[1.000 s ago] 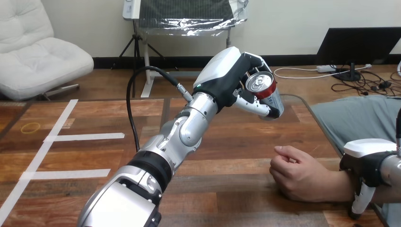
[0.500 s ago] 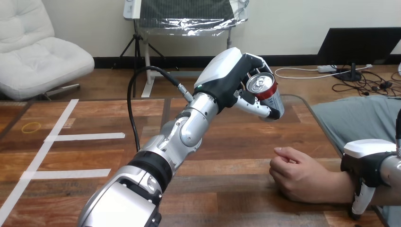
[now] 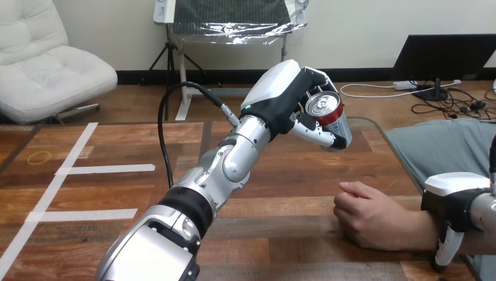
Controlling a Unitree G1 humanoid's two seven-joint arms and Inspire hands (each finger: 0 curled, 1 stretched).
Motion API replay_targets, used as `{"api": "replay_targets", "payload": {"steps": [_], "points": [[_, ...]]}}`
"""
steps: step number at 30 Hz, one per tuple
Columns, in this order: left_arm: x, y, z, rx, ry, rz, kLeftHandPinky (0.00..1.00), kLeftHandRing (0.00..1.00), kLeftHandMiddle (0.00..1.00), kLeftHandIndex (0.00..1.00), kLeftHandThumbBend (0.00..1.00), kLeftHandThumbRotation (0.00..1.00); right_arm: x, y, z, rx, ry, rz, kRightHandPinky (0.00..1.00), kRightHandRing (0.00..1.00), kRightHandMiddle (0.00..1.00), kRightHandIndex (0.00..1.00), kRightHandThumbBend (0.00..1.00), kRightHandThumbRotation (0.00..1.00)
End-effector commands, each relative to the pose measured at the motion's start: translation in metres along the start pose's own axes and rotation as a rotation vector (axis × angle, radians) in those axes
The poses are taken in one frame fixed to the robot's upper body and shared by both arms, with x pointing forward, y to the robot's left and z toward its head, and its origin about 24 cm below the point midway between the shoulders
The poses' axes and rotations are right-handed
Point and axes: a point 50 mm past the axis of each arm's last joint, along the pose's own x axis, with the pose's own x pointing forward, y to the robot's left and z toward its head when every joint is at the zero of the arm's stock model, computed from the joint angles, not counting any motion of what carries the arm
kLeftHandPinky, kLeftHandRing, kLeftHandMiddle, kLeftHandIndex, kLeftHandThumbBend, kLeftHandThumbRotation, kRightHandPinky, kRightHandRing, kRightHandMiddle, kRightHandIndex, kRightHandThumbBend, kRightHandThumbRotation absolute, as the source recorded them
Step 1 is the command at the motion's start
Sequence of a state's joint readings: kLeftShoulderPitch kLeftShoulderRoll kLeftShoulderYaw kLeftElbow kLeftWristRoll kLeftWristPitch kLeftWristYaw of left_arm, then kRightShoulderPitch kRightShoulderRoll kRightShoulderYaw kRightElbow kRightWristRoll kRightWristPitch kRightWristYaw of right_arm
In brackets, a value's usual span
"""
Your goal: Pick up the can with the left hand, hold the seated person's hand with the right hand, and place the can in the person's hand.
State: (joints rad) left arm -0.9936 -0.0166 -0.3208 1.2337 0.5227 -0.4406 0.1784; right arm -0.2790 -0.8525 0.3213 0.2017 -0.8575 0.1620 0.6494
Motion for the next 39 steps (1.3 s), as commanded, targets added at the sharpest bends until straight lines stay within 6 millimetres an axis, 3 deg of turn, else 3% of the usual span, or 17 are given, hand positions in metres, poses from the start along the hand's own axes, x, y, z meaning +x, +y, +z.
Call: {"api": "replay_targets", "payload": {"steps": [1, 11, 25, 39], "points": [[0.009, 0.018, 0.013, 0.011, -0.057, 0.051, 0.38, 0.43, 0.48, 0.50, 0.61, 0.00, -0.003, 0.001, 0.002, 0.016, -0.023, -0.005, 0.16, 0.27, 0.40, 0.42, 0.69, 0.00], [0.008, 0.018, 0.013, 0.005, -0.055, 0.051, 0.37, 0.42, 0.48, 0.50, 0.61, 0.00, -0.004, 0.000, 0.002, 0.016, -0.033, -0.008, 0.19, 0.30, 0.42, 0.43, 0.69, 0.00], [0.008, 0.019, 0.012, 0.021, -0.055, 0.048, 0.37, 0.42, 0.48, 0.50, 0.61, 0.00, -0.003, 0.001, 0.000, 0.030, -0.048, -0.032, 0.15, 0.26, 0.37, 0.39, 0.70, 0.00], [0.008, 0.021, 0.011, 0.044, -0.056, 0.040, 0.37, 0.42, 0.48, 0.50, 0.61, 0.00, -0.012, -0.017, -0.006, 0.073, -0.064, -0.125, 0.14, 0.24, 0.35, 0.37, 0.72, 0.00]]}}
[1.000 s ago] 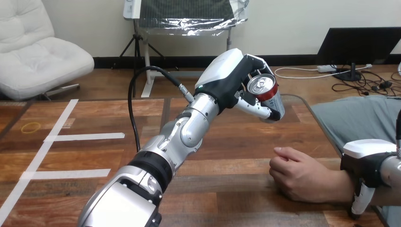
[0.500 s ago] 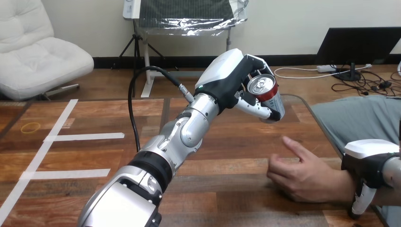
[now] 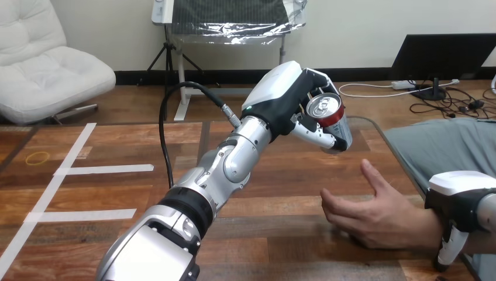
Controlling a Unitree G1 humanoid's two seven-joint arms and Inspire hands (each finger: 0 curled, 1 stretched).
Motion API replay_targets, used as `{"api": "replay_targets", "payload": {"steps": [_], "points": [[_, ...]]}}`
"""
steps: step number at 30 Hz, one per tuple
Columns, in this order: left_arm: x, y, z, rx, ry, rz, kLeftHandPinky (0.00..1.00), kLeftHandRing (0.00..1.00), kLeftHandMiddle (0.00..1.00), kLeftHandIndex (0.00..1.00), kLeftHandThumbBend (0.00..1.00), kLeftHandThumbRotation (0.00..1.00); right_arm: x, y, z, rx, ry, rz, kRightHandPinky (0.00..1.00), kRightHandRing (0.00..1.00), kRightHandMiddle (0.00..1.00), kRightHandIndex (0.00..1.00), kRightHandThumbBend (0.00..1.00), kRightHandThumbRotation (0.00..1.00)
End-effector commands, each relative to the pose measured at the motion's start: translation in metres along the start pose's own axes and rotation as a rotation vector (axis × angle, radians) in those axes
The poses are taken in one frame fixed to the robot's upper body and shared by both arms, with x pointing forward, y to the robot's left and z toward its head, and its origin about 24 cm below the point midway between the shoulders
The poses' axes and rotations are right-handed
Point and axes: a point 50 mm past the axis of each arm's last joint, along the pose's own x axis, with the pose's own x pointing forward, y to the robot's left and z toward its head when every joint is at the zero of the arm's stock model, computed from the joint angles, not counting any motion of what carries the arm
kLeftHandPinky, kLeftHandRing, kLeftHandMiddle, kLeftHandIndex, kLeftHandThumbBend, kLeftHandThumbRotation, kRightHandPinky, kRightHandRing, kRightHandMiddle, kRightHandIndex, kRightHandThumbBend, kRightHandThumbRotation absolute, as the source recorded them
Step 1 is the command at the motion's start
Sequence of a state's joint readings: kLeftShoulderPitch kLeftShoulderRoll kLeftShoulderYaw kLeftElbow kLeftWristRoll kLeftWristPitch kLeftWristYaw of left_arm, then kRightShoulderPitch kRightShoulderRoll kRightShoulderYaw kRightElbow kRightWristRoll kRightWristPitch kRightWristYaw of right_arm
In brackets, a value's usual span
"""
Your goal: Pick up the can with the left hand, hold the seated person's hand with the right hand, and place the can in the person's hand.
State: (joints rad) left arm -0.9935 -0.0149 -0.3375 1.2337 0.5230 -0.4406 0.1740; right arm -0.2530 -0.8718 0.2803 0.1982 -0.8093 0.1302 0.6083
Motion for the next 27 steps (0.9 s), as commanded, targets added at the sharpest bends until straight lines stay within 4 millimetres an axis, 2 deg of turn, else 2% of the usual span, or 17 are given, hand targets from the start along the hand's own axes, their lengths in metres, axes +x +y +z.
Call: {"api": "replay_targets", "payload": {"steps": [1, 14, 27], "points": [[0.008, 0.023, 0.010, 0.032, -0.052, 0.055, 0.37, 0.42, 0.48, 0.50, 0.61, 0.00, -0.008, -0.018, 0.002, 0.040, -0.046, -0.093, 0.14, 0.24, 0.36, 0.37, 0.72, 0.00], [0.008, 0.026, 0.012, 0.026, -0.072, 0.055, 0.37, 0.41, 0.47, 0.50, 0.61, 0.00, -0.021, -0.043, -0.001, 0.043, -0.051, -0.180, 0.16, 0.26, 0.36, 0.38, 0.72, 0.00], [0.011, 0.028, 0.018, 0.034, -0.089, 0.048, 0.39, 0.44, 0.48, 0.49, 0.61, 0.00, -0.033, -0.066, -0.001, 0.019, -0.058, -0.250, 0.13, 0.22, 0.32, 0.35, 0.72, 0.00]]}}
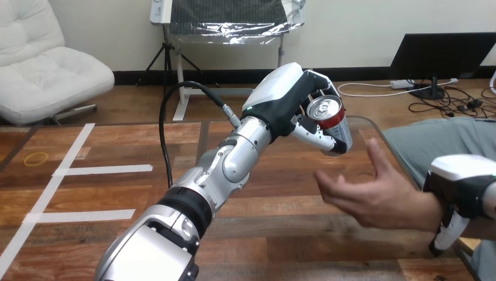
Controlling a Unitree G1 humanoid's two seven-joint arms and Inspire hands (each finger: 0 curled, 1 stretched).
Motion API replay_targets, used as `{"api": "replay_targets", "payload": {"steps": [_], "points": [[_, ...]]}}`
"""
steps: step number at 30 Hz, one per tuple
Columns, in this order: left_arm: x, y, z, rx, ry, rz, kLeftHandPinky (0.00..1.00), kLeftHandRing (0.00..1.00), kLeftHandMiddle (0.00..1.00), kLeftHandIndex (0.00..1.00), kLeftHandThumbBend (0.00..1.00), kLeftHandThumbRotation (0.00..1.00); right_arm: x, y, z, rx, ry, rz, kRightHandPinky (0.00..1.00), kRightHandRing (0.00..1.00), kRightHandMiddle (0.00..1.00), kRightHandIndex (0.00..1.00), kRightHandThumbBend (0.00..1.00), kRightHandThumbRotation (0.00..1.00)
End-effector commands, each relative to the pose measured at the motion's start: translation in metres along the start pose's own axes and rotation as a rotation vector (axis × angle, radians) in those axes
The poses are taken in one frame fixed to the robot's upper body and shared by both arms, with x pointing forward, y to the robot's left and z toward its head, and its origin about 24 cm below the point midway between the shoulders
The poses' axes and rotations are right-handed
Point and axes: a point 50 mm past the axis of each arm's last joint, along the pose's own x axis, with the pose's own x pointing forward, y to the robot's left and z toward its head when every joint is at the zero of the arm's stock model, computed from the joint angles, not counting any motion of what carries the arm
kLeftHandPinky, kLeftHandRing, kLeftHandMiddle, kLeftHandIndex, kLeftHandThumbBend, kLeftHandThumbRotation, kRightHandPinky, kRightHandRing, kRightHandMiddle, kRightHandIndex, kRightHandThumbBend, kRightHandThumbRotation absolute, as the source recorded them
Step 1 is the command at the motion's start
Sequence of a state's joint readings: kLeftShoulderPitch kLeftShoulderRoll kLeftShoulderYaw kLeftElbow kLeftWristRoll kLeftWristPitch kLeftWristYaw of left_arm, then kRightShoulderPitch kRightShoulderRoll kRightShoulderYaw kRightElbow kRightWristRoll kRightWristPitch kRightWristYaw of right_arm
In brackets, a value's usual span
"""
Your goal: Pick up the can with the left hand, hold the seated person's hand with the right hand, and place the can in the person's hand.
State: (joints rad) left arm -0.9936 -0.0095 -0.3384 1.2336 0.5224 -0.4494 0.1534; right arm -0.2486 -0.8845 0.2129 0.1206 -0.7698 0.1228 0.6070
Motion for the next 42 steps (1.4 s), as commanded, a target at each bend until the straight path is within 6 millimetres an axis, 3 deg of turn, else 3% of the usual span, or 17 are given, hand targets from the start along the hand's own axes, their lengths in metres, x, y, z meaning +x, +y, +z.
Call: {"api": "replay_targets", "payload": {"steps": [1, 17, 42], "points": [[0.011, 0.028, 0.018, 0.032, -0.083, 0.066, 0.40, 0.44, 0.49, 0.49, 0.61, 0.00, -0.016, -0.049, 0.001, -0.020, -0.024, -0.159, 0.13, 0.22, 0.32, 0.34, 0.72, 0.00], [0.017, 0.027, 0.028, 0.013, -0.097, 0.049, 0.38, 0.42, 0.48, 0.49, 0.62, 0.00, -0.024, -0.073, 0.006, -0.050, -0.011, -0.191, 0.14, 0.25, 0.36, 0.35, 0.70, 0.00], [0.023, 0.023, 0.042, 0.025, -0.118, 0.030, 0.38, 0.42, 0.48, 0.49, 0.62, 0.00, -0.030, -0.095, 0.009, -0.084, -0.025, -0.244, 0.16, 0.25, 0.36, 0.36, 0.70, 0.00]]}}
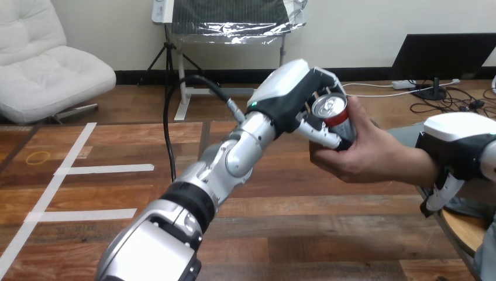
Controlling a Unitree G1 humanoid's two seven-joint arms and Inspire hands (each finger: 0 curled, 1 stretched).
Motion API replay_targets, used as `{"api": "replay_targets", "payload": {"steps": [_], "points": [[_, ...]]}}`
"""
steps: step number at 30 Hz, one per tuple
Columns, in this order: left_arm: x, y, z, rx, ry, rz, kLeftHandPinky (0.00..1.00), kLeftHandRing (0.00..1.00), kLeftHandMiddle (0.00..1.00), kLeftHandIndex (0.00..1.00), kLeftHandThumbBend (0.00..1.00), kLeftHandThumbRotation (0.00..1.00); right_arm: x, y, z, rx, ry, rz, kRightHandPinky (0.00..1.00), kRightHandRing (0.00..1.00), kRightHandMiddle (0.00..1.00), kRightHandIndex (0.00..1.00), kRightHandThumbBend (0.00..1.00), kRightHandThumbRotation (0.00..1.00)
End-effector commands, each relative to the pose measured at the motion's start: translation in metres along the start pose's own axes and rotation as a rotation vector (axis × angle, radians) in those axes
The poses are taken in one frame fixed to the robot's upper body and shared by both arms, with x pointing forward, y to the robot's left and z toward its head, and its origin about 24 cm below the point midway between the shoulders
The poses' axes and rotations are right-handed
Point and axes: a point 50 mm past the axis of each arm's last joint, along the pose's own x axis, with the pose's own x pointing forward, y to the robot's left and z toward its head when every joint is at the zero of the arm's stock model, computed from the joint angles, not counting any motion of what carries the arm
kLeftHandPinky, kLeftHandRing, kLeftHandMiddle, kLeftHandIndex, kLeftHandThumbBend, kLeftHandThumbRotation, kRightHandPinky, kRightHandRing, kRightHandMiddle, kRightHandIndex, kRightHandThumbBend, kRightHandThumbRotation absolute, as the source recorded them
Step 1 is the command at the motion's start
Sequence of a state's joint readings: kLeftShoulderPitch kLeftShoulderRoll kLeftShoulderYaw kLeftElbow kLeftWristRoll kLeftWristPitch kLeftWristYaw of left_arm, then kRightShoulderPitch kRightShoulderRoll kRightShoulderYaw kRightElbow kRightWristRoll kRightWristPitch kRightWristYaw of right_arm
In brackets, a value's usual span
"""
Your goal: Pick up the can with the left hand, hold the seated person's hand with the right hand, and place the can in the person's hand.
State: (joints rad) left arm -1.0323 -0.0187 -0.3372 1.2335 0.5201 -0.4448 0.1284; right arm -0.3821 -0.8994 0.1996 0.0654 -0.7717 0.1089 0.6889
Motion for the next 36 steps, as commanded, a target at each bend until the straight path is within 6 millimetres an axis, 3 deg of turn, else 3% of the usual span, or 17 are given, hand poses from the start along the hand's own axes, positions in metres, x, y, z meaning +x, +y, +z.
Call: {"api": "replay_targets", "payload": {"steps": [1, 12, 36], "points": [[0.017, 0.018, 0.030, 0.013, -0.087, 0.041, 0.37, 0.42, 0.47, 0.49, 0.62, 0.00, -0.014, -0.047, -0.004, -0.044, 0.022, -0.144, 0.16, 0.25, 0.36, 0.36, 0.70, 0.00], [0.019, 0.015, 0.036, 0.016, -0.105, 0.028, 0.35, 0.40, 0.46, 0.48, 0.62, 0.00, -0.015, -0.051, -0.002, -0.048, 0.030, -0.143, 0.18, 0.28, 0.39, 0.40, 0.71, 0.00], [0.020, 0.009, 0.042, 0.018, -0.120, 0.004, 0.37, 0.42, 0.48, 0.48, 0.60, 0.00, -0.014, -0.047, -0.002, -0.057, 0.020, -0.152, 0.16, 0.26, 0.37, 0.37, 0.71, 0.00]]}}
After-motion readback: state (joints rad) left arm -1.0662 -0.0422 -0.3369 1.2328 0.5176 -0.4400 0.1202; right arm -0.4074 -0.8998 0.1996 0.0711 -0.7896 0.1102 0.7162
